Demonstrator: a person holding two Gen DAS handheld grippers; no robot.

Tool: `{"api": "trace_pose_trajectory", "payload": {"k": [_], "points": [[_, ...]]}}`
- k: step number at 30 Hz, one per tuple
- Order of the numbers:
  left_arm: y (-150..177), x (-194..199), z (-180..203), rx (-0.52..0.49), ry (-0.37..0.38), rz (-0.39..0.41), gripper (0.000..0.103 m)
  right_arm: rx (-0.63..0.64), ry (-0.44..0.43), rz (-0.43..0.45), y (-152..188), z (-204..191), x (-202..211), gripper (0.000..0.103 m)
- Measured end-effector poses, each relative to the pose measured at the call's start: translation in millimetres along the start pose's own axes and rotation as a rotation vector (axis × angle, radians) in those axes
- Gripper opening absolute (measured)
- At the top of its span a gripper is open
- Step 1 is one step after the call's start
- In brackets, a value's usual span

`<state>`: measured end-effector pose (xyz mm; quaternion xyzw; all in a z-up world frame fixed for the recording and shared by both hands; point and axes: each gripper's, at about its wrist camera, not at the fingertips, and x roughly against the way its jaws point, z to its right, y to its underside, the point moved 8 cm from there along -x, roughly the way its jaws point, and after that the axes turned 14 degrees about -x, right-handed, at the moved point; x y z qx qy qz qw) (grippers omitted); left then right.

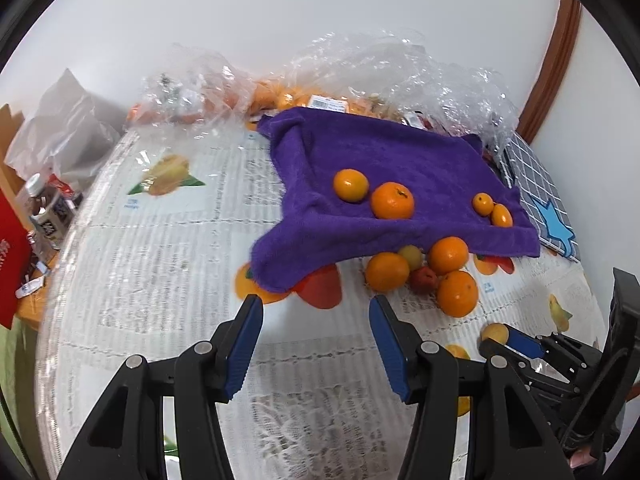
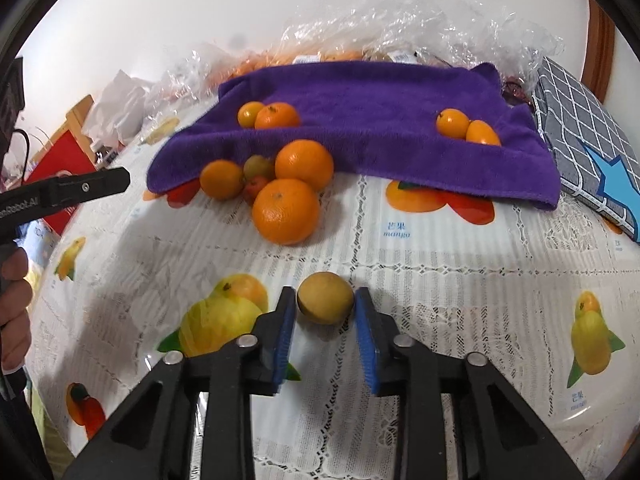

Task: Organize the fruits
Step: 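Grasp a small yellow-green fruit from the sheet with the right gripper, then grasp an orange beside the towel with the left gripper while the right gripper holds its fruit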

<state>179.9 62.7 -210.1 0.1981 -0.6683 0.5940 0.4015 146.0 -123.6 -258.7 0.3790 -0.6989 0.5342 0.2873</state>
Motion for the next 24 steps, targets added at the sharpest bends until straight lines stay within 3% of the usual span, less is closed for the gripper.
{"api": "trace_pose_trajectory", "payload": {"k": [8, 24], "points": [[-11, -25, 34, -0.019, 0.078, -0.01, 0.053, 0.017, 0.028, 0.052, -5, 19, 17, 0.029], [-22, -58, 44, 0.009, 0.081, -0.022, 0.051, -0.029, 0.089, 0.144, -26, 75, 40, 0.029]]}}
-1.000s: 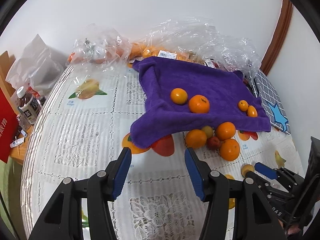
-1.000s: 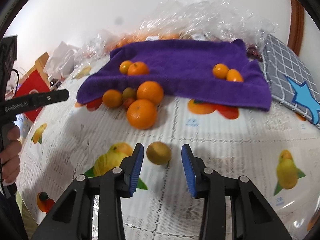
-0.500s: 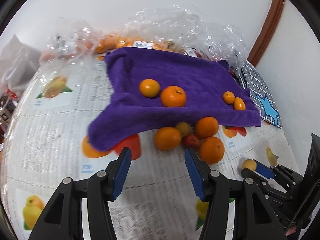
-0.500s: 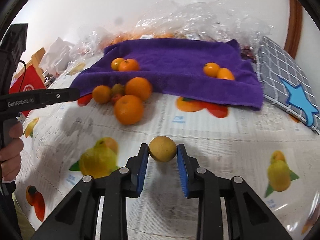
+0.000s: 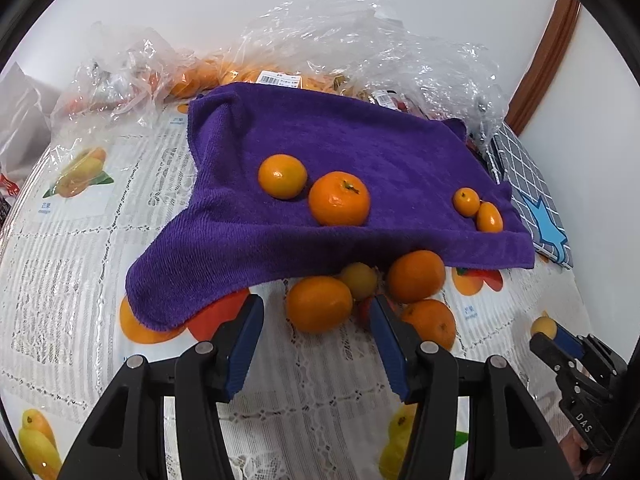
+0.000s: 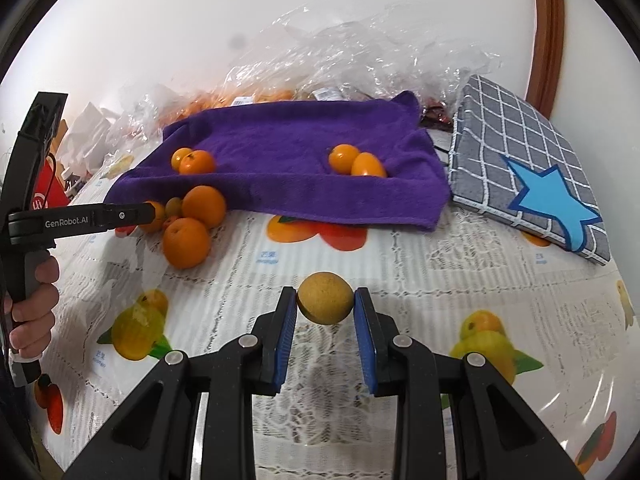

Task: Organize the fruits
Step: 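Grasp an orange beside the towel with the left gripper while the right gripper holds its fruit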

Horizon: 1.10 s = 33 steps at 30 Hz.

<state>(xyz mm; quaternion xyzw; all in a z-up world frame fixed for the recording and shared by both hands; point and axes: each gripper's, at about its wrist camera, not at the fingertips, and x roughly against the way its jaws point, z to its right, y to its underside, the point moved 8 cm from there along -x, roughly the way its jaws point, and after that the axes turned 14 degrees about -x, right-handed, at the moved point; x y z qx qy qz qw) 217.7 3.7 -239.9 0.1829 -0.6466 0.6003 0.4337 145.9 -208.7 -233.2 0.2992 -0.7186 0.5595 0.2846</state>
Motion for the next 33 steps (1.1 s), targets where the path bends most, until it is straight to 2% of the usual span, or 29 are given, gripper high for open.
{"api": "trace_pose_trajectory", "payload": {"k": [9, 24, 26, 28, 32, 33], "points": [[-1, -3, 0, 0.019, 0.024, 0.008, 0.034, -0.004, 0.008, 0.002, 0, 4, -2, 0.029], [-1, 1, -6, -0.001, -0.01, 0.012, 0.033, -0.022, 0.017, 0.004, 0, 11, -3, 0.029], [-1, -3, -4, 0.0, 0.009, -0.004, 0.036, -0.021, 0.018, 0.004, 0, 11, -3, 0.029], [1, -10, -4, 0.007, 0.019, -0.023, 0.043, -0.02, 0.019, 0.003, 0, 12, -4, 0.029], [1, -12, -3, 0.006, -0.005, -0.012, 0.042, -0.022, 0.017, 0.007, 0, 13, -3, 0.029], [1, -11, -3, 0.006, -0.005, -0.01, 0.039, -0.023, 0.017, 0.008, -1, 13, -3, 0.029]]}}
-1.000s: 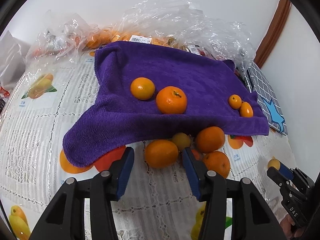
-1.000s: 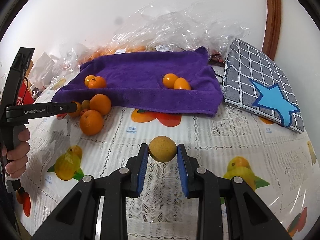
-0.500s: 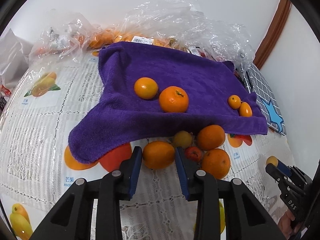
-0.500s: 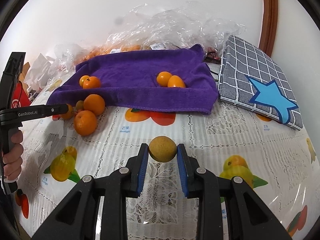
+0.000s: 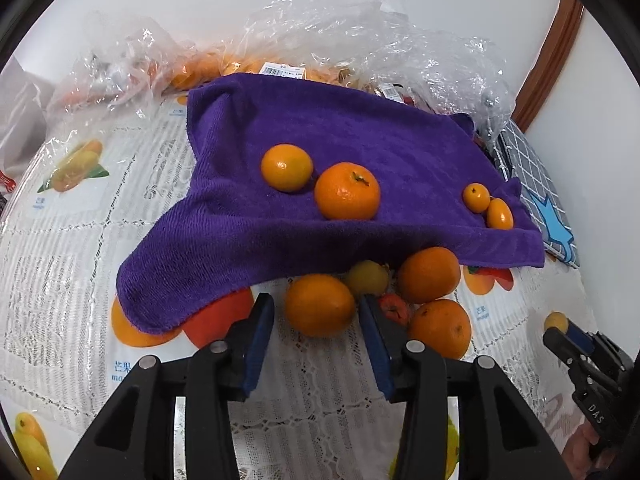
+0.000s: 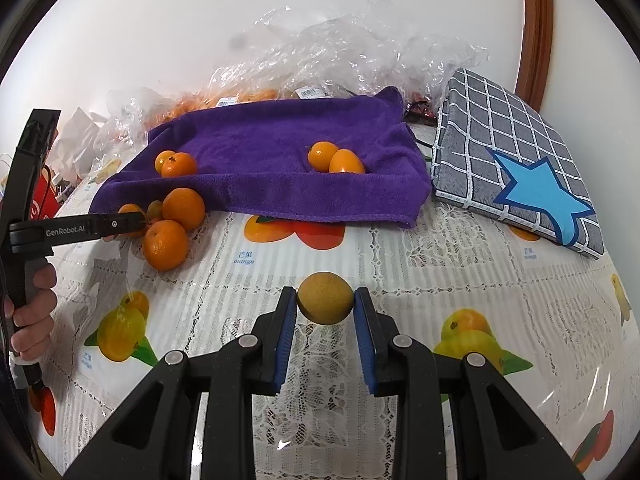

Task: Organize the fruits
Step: 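Grasp an orange beside the towel with the left gripper while the right gripper holds its fruit, then carry both held fruits up onto the purple towel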

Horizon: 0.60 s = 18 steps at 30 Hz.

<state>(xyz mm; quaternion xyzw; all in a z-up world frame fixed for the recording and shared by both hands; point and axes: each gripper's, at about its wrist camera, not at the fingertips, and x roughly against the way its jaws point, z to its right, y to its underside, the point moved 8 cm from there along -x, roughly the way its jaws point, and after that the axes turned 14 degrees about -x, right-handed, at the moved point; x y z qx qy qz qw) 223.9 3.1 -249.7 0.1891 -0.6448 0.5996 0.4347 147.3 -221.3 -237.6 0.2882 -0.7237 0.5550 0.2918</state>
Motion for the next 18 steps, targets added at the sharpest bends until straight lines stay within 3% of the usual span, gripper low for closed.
{"api": "trace_pose_trajectory", "payload": {"k": [1, 18], "points": [[0, 1, 0, 0.002, -0.001, 0.0, 0.035, 0.0, 0.0, 0.0, -1, 1, 0, 0.029], [-7, 56, -5, 0.017, -0.033, 0.059, 0.035, -0.02, -0.022, 0.038, -25, -8, 27, 0.029]]}}
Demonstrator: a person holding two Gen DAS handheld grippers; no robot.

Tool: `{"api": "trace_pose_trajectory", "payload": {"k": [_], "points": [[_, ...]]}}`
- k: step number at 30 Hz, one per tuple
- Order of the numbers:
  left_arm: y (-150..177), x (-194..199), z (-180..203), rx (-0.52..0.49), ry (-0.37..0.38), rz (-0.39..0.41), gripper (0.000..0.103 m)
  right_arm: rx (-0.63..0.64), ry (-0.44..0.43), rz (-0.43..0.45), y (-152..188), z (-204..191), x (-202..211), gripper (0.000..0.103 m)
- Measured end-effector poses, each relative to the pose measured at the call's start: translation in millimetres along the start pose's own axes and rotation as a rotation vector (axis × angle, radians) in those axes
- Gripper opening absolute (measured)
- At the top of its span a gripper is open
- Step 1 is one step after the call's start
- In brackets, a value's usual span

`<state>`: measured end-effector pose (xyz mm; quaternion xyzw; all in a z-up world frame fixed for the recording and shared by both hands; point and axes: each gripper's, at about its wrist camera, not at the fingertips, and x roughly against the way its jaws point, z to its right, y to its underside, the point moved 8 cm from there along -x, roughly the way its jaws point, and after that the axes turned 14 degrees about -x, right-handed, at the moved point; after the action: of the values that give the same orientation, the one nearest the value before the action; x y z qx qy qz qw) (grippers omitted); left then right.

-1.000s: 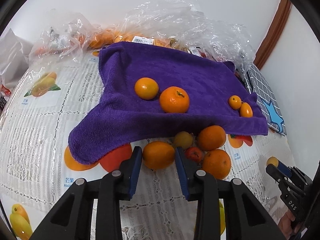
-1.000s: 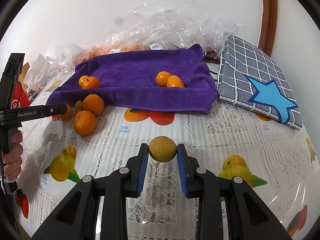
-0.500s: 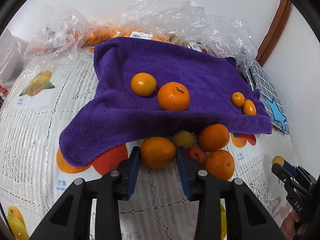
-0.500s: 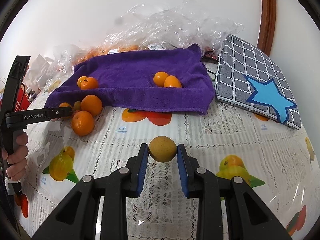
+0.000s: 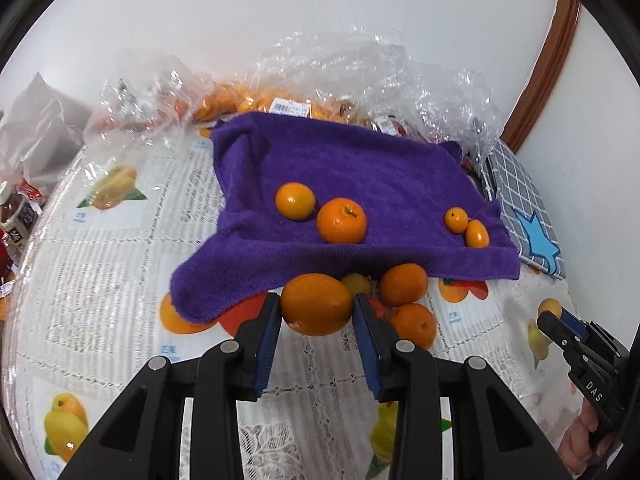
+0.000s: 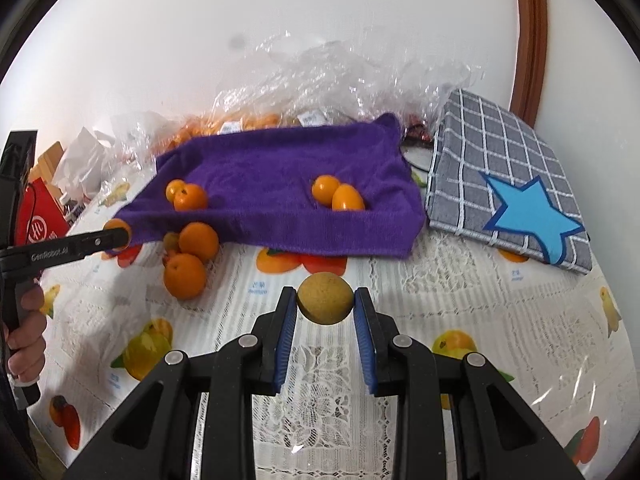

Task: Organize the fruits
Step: 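Carry both held fruits up onto the purple towel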

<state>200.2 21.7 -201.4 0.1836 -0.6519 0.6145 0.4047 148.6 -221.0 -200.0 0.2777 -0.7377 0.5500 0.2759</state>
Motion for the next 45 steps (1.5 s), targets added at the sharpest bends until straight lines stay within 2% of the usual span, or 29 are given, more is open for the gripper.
{"api": "trace_pose_trajectory", "payload": {"k": [9, 15, 19, 28, 36, 45], "points": [[-24, 23, -14, 0.036, -0.002, 0.051, 0.035, -0.008, -0.029, 0.039, -37, -13, 8, 0.029], [-47, 19, -20, 0.028, -0.02, 0.076, 0.035, -0.013, -0.037, 0.082, -73, -15, 1, 0.029], [-64, 4, -23, 0.024, -0.022, 0.081, 0.035, -0.014, -0.038, 0.106, -93, -14, -13, 0.029], [-100, -54, -11, -0.022, -0.01, 0.051, 0.035, -0.012, -0.041, 0.085, -127, -5, -71, 0.029], [-106, -99, 1, -0.073, -0.006, -0.012, 0.035, -0.058, -0.026, 0.001, -129, 9, -127, 0.029], [-95, -119, 5, -0.084, -0.006, -0.058, 0.035, -0.058, -0.021, -0.05, -115, 11, -148, 0.029]]}}
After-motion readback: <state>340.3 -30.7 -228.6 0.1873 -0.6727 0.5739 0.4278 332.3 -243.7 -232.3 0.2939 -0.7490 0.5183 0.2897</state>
